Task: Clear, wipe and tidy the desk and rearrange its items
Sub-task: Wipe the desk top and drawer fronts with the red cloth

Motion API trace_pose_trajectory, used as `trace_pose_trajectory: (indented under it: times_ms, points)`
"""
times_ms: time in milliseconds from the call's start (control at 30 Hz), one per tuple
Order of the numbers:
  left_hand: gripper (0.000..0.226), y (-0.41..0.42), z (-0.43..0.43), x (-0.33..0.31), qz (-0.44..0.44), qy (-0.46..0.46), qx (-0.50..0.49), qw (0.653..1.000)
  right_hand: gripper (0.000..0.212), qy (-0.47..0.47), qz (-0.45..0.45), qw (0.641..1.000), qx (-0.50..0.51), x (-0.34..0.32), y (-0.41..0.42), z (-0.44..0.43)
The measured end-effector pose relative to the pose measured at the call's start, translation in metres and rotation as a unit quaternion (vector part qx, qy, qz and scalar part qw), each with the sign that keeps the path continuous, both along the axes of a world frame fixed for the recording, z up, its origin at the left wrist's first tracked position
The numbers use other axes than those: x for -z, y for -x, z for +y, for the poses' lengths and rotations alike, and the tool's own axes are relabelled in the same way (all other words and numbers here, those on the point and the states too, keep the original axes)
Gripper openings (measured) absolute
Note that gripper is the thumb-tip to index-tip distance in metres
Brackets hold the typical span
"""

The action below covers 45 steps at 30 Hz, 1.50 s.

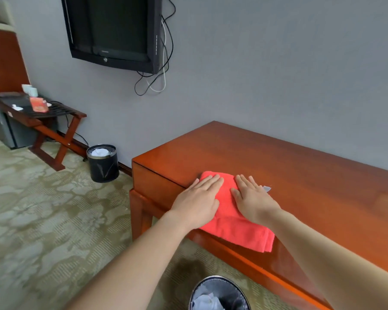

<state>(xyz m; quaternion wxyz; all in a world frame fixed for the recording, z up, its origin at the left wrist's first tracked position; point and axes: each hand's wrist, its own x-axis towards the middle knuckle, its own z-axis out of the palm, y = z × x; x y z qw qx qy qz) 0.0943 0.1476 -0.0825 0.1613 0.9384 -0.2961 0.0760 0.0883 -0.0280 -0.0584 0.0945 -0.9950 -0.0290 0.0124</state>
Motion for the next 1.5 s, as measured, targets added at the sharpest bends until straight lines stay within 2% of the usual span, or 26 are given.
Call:
trace_pose_trajectory:
  times_ms: [200, 433, 533, 633, 767, 867, 1100, 1300, 1500]
  points:
    - [0.055, -0.067, 0.004, -0.017, 0.043, -0.050, 0.006, 0.998, 0.058, -0.007, -0.023, 0.999, -0.025, 0.003, -0.072, -0.010]
    - [0.056, -0.194, 0.004, -0.022, 0.069, -0.113, 0.001, 0.991, 0.059, -0.008, -0.045, 0.999, -0.023, 0.005, -0.189, -0.010]
    - [0.056, -0.227, 0.010, -0.024, 0.078, -0.119, -0.003, 0.990, 0.059, 0.004, -0.094, 0.995, -0.011, 0.006, -0.221, -0.001]
    - [0.057, -0.228, 0.017, -0.023, 0.086, -0.107, -0.005, 0.991, 0.061, -0.007, -0.160, 0.987, 0.008, 0.011, -0.213, 0.014]
    - [0.065, -0.179, 0.049, -0.022, 0.108, -0.090, -0.011, 0.990, 0.074, -0.079, -0.090, 0.993, -0.010, 0.007, -0.156, 0.040]
    - [0.070, -0.149, 0.074, -0.029, 0.127, -0.106, -0.025, 0.986, 0.074, -0.084, -0.062, 0.994, -0.036, -0.002, -0.124, 0.067]
    - [0.069, -0.126, 0.097, -0.031, 0.131, -0.088, -0.049, 0.986, 0.064, -0.046, -0.060, 0.997, 0.017, 0.006, -0.105, 0.102]
    - [0.068, -0.168, 0.114, -0.027, 0.092, -0.077, -0.023, 0.992, 0.063, -0.021, -0.067, 0.996, 0.053, 0.006, -0.139, 0.122]
    - [0.069, -0.277, 0.110, -0.019, 0.111, -0.033, 0.016, 0.993, 0.060, -0.007, -0.088, 0.990, 0.107, 0.008, -0.239, 0.129]
